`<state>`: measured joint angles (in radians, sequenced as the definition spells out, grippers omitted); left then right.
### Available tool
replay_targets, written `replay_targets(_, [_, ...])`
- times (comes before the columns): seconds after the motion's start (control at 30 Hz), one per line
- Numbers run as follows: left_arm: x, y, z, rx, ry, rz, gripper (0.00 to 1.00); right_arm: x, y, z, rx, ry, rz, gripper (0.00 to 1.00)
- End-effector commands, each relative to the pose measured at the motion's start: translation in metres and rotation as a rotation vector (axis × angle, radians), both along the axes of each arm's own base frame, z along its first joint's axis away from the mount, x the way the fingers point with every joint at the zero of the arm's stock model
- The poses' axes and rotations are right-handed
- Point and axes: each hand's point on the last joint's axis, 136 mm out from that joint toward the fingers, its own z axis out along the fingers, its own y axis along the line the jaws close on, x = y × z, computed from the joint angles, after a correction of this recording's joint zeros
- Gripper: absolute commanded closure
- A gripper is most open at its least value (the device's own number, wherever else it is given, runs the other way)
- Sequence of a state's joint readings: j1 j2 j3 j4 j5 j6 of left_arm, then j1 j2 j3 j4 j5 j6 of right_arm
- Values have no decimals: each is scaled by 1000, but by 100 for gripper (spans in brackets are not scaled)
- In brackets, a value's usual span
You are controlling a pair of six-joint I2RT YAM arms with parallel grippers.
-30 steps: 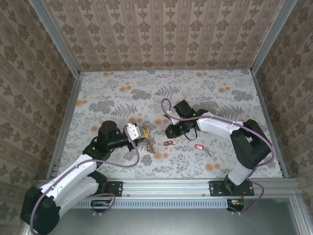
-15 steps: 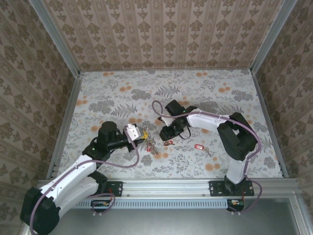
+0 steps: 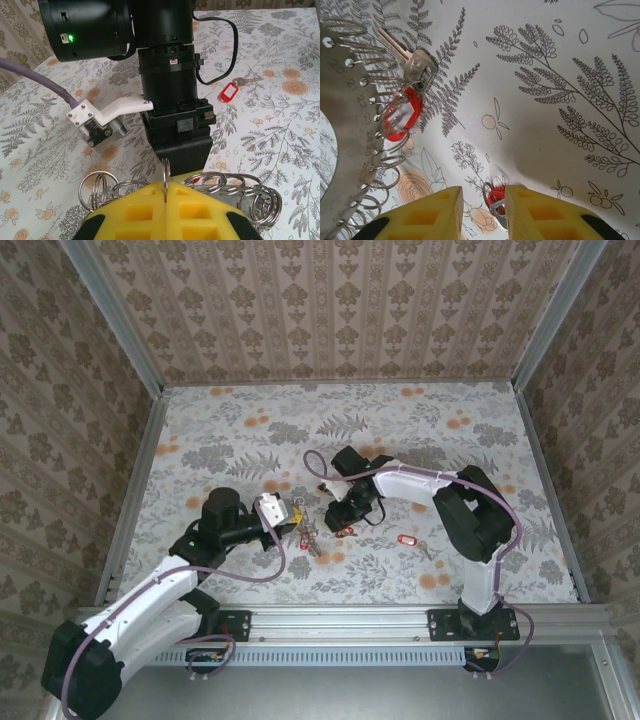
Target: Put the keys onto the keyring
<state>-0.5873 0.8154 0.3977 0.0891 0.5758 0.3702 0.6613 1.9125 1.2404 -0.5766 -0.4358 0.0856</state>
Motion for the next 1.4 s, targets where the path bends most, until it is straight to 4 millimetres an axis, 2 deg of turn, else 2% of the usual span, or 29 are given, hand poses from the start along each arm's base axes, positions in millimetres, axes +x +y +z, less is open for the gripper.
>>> replay_targets(0.0, [1, -2, 11, -19, -5, -12, 100, -8, 1, -5, -15, 44, 25, 72])
replay_targets(0.13, [2, -3, 11, -18, -2, -14, 100, -8, 1, -6, -16, 44, 26, 75])
replay_targets(0.27, [3, -4, 11, -19, -5, -14, 100, -9, -1, -3, -11, 29, 22, 85])
replay_targets(0.47, [4, -7, 13, -18, 2, -29, 100, 7, -19, -2, -16, -9, -83, 91])
replay_targets(0.6, [4, -10, 12, -18, 8, -41, 100, 22, -33, -3, -15, -44, -179, 91])
replay_targets(0.73, [4, -14, 11, -15, 15, -55, 100, 28, -42, -7, -20, -36, -237, 91])
replay_targets(0.97, [4, -20, 9, -11, 22, -73, 100, 21, -35, -1, 28, -5, -217, 82])
replay_targets(1.37, [3, -21, 8, -4, 25, -78, 100, 16, -34, 1, 20, 7, -194, 79])
